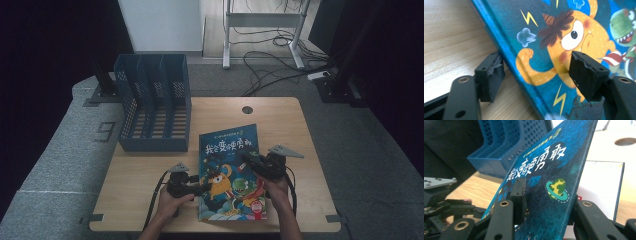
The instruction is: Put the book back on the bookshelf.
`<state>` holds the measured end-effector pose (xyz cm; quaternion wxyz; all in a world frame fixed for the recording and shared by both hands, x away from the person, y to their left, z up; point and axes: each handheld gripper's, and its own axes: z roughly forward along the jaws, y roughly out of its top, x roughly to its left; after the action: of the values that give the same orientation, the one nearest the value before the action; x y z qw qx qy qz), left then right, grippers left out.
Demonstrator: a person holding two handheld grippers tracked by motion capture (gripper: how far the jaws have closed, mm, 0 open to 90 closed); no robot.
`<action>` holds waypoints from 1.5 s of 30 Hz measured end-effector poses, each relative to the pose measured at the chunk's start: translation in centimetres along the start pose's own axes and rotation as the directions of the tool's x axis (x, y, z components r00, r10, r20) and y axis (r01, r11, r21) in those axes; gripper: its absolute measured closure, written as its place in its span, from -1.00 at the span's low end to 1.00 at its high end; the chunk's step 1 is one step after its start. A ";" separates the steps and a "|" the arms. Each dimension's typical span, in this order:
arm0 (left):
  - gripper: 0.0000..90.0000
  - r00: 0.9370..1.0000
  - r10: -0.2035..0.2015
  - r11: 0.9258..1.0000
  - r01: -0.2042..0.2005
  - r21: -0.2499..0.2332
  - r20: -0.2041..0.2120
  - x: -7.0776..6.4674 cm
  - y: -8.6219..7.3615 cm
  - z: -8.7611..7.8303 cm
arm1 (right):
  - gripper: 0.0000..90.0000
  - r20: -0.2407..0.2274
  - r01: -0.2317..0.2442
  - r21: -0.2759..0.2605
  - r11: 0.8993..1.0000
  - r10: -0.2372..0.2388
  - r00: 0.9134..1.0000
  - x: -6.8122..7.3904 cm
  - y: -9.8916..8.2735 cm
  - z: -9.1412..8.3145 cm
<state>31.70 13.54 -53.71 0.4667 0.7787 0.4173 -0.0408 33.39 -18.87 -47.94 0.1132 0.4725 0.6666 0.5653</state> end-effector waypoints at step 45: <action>-0.53 0.997 0.011 0.989 -0.001 -0.145 0.070 -0.1 1.7 -0.3 | 0.69 -0.238 -0.020 -0.082 0.996 0.000 0.971 0.3 0.5 -1.6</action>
<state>32.67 13.35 -52.27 0.5366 0.7422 0.3999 -0.0366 32.39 -19.71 -46.89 0.0495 0.3994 0.6487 0.6460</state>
